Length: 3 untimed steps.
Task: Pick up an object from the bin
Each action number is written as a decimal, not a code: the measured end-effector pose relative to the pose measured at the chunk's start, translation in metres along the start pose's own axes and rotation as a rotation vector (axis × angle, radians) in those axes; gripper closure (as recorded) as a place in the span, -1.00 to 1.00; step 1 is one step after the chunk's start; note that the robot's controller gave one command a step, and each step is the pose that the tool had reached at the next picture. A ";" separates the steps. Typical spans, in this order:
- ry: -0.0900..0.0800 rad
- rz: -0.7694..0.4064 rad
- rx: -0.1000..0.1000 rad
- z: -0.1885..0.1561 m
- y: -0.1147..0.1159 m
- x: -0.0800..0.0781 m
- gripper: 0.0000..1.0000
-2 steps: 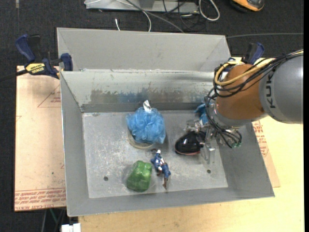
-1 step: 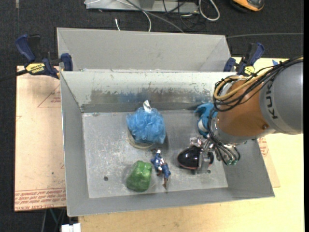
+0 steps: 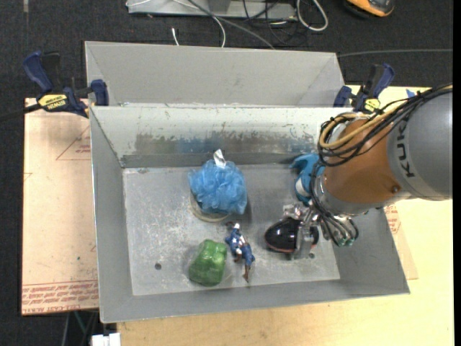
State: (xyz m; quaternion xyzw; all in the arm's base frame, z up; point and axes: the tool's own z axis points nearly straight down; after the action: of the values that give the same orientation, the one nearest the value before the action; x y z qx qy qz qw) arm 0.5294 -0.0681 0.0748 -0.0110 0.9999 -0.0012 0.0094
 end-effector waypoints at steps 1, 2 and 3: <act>-0.003 -0.350 0.000 -0.048 -0.009 -0.007 1.00; 0.001 -0.008 -0.002 -0.008 0.004 0.014 1.00; -0.011 -0.360 0.002 -0.089 -0.004 -0.013 1.00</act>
Offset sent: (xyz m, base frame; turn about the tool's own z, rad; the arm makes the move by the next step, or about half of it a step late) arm -0.0163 0.0038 0.0064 -0.0048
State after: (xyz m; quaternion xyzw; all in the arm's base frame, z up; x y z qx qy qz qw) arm 0.5411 -0.0714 0.1637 -0.1896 0.9817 -0.0039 0.0147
